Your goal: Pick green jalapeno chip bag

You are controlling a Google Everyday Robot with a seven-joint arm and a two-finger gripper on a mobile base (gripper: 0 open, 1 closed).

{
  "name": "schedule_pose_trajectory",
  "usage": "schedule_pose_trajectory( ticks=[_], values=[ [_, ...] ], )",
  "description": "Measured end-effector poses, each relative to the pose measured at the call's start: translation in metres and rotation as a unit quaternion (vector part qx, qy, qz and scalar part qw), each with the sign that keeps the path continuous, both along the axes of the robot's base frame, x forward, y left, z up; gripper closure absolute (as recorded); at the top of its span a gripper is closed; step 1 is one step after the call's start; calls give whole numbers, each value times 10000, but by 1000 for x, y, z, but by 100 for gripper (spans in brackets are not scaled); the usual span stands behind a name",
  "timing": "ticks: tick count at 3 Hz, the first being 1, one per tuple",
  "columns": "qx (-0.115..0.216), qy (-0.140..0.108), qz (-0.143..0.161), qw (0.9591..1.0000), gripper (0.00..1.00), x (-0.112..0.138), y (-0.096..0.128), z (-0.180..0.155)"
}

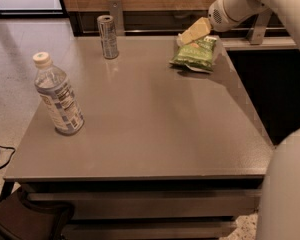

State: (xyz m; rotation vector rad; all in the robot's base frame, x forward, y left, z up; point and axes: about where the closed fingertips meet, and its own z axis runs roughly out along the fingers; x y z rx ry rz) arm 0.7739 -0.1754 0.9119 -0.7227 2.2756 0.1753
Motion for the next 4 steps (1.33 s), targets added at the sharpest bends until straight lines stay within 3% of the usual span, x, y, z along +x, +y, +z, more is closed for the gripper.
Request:
schedule_pose_trajectory(
  ticks=[1, 2, 4],
  values=[
    [391, 169, 13, 9991, 0, 35, 18, -24],
    [537, 340, -45, 9980, 0, 56, 28, -46],
    [495, 696, -639, 9943, 4, 61, 0, -87]
  ],
)
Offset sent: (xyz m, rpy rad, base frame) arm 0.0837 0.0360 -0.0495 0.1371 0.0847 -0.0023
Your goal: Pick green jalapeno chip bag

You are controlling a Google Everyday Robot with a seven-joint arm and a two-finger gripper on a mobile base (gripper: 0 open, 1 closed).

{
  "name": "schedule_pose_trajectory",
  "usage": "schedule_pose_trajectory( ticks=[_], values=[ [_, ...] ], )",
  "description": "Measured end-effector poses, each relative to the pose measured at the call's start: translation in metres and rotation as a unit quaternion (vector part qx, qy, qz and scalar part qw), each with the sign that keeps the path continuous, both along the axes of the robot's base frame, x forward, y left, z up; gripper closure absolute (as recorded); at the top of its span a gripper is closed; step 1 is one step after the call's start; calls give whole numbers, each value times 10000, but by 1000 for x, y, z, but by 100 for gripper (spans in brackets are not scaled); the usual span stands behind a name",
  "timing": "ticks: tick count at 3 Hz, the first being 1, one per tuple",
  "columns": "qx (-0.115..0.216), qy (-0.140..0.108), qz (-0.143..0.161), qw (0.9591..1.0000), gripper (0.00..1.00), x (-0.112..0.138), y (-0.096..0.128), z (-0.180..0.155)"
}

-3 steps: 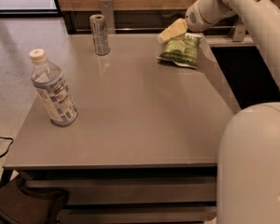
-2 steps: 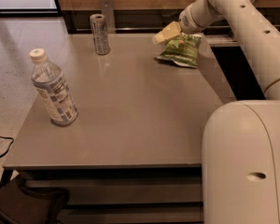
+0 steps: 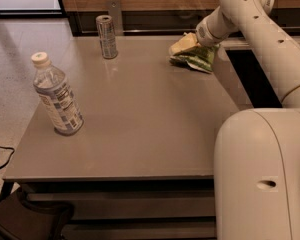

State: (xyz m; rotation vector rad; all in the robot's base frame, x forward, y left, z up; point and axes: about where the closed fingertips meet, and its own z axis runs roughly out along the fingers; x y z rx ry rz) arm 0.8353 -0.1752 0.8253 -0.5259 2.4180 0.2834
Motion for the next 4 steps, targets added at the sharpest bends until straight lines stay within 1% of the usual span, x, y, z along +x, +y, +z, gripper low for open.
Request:
schedule_pose_trajectory(
  ticks=[1, 2, 3, 4],
  values=[
    [6, 16, 40, 10000, 34, 1, 4, -3],
    [6, 38, 50, 10000, 57, 1, 5, -6],
    [6, 38, 50, 10000, 88, 1, 6, 0],
    [6, 38, 50, 10000, 100, 1, 6, 2]
  ],
)
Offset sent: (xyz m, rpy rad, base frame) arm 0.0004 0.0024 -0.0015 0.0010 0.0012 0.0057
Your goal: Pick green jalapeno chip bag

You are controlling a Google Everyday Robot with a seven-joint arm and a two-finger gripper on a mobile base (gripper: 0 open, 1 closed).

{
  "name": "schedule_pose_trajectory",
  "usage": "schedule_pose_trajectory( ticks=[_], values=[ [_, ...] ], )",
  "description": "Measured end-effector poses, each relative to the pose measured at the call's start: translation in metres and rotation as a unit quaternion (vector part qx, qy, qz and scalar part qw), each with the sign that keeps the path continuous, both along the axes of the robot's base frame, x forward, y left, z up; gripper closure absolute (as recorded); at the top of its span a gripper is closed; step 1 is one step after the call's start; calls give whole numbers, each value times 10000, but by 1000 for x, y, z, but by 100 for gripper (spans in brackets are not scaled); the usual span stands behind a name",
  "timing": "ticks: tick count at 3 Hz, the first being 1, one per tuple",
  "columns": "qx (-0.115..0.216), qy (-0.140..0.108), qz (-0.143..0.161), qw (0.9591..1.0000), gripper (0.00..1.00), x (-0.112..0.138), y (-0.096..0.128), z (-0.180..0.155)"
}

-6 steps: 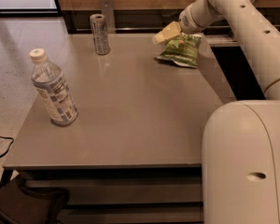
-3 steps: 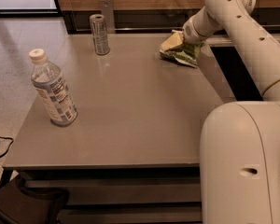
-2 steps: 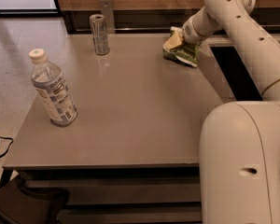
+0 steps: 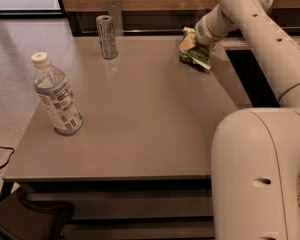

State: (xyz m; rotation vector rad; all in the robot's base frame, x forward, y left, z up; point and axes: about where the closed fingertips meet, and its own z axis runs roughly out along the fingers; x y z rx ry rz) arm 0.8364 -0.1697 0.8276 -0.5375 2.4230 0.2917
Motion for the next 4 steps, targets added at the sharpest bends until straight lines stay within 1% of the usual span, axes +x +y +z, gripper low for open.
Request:
schedule_pose_trajectory(
  ticks=[4],
  values=[
    [-4, -10, 6, 10000, 100, 0, 0, 3]
  ],
)
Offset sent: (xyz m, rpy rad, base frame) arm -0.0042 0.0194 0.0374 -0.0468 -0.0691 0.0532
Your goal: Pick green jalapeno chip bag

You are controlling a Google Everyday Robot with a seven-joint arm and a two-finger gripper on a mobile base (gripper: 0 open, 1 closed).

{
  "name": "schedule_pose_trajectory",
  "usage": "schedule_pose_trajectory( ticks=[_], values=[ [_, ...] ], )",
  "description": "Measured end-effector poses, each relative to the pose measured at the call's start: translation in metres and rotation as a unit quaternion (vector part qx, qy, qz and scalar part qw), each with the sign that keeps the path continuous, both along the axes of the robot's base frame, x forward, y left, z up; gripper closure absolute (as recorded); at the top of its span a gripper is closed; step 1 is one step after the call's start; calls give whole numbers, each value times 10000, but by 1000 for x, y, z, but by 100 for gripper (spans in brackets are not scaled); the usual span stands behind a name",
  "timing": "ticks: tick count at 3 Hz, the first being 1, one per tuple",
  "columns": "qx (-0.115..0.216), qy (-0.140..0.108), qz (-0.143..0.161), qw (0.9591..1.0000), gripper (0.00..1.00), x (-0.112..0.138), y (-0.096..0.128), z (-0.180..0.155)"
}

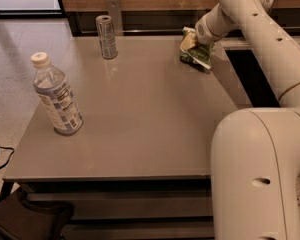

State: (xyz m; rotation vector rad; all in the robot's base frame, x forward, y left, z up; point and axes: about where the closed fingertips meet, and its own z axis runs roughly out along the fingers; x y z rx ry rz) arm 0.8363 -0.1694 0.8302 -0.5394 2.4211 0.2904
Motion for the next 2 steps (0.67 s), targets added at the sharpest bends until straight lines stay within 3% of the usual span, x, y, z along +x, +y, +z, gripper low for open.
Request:
schedule_pose_trajectory(
  ticks=[2],
  values=[
    [-23, -41, 2, 10000, 100, -1, 0, 4]
  ],
)
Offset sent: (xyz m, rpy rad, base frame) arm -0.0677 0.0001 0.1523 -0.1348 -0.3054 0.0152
